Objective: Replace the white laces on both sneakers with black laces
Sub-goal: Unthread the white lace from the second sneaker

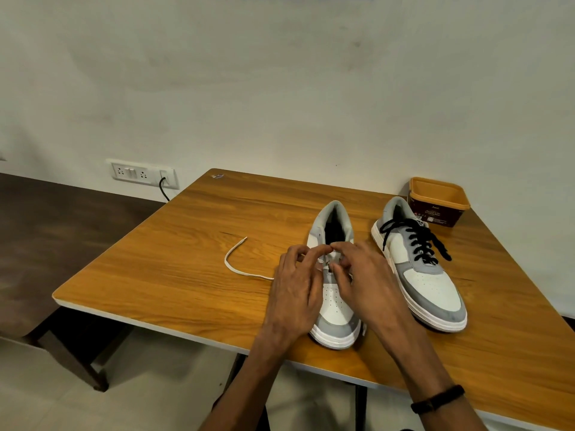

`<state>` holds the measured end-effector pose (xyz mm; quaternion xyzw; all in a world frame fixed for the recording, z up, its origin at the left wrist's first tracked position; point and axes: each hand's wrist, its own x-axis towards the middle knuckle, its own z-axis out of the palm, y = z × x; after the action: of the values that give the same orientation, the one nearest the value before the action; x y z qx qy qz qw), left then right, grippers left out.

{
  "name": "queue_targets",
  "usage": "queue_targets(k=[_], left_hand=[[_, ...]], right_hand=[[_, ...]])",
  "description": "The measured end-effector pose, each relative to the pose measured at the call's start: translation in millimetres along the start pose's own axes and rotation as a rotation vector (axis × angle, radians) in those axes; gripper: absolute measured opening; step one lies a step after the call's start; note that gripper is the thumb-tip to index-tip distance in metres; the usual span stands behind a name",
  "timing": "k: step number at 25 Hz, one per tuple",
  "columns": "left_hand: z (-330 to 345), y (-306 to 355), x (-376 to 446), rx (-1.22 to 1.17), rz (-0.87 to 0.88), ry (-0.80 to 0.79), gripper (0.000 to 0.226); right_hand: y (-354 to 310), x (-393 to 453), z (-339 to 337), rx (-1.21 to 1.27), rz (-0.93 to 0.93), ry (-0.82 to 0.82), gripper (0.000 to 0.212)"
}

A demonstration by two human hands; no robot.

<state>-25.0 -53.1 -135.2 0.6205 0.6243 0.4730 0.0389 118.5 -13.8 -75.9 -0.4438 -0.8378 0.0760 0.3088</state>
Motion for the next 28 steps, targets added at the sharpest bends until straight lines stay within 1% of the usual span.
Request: queue_targets(k=[4, 6, 8, 9, 11, 13, 15, 16, 17, 18, 19, 21, 22, 23, 26, 27, 28], left_hand=[[0.3, 0.9, -1.2, 0.005, 0.008, 0.011, 0.04], [0.6, 0.0, -1.9, -0.005, 0.013, 0.008, 0.039], [-0.6, -0.3, -1.8, -0.011, 0.019, 0.014, 0.037], [-1.0, 0.2, -1.0, -0.012, 0.022, 0.018, 0.036], [-1.1, 0.6, -0.2, -0.009, 0.019, 0.021, 0.037], [-0.3, 0.7, -0.3, -0.013, 0.025, 0.026, 0.037], [-0.2, 0.3, -0.5, -0.023, 0.039, 0.031, 0.035], [-0.9, -0.1, -0.2, -0.026, 0.043, 0.034, 0.034], [-1.5, 0.2, -0.4, -0.03, 0.045, 0.035, 0.033], [-1.8, 0.2, -0.3, -0.035, 0.05, 0.035, 0.033], [-2.0, 0.2, -0.4, -0.039, 0.057, 0.033, 0.033], [-1.4, 0.0, -0.8, -0.043, 0.067, 0.029, 0.034], [-1.2, -0.5, -0.8, -0.046, 0.068, 0.027, 0.035], [-1.1, -0.8, -0.8, -0.049, 0.067, 0.026, 0.036], [-0.5, -2.2, -0.3, -0.055, 0.066, 0.024, 0.038], [-0.3, -2.3, -0.1, -0.054, 0.066, 0.024, 0.038], [-0.3, -2.4, 0.2, -0.053, 0.065, 0.025, 0.038]], right_hand=[[-4.1, -2.6, -4.9, -0.092, -0.009, -0.035, 0.017], [-3.2, -3.4, -3.5, -0.054, -0.026, -0.013, 0.011], [1.2, -6.0, 1.1, 0.057, -0.026, 0.035, 0.009], [4.0, -8.1, 2.3, 0.157, 0.003, 0.063, 0.01], [5.3, -12.2, -3.1, 0.464, 0.158, 0.106, 0.014], [2.6, -14.6, -15.0, 0.857, 0.318, 0.177, 0.02], [-0.1, -13.0, -28.9, 1.254, 0.388, 0.234, 0.021], [-1.3, -10.3, -33.8, 1.384, 0.402, 0.241, 0.019], [-0.9, -8.2, -36.2, 1.41, 0.409, 0.235, 0.017], [-0.2, -6.1, -36.3, 1.309, 0.406, 0.22, 0.017], [0.9, -4.9, -34.2, 1.093, 0.377, 0.195, 0.017], [0.4, -5.1, -28.1, 0.606, 0.248, 0.119, 0.015], [-1.8, -5.7, -25.3, 0.443, 0.179, 0.077, 0.015], [-4.2, -6.2, -23.1, 0.332, 0.134, 0.031, 0.015], [-5.3, -8.1, -16.1, 0.118, 0.058, -0.097, 0.026], [-4.7, -9.0, -14.3, 0.082, 0.043, -0.095, 0.024], [-3.2, -9.7, -12.6, 0.07, 0.029, -0.068, 0.017]])
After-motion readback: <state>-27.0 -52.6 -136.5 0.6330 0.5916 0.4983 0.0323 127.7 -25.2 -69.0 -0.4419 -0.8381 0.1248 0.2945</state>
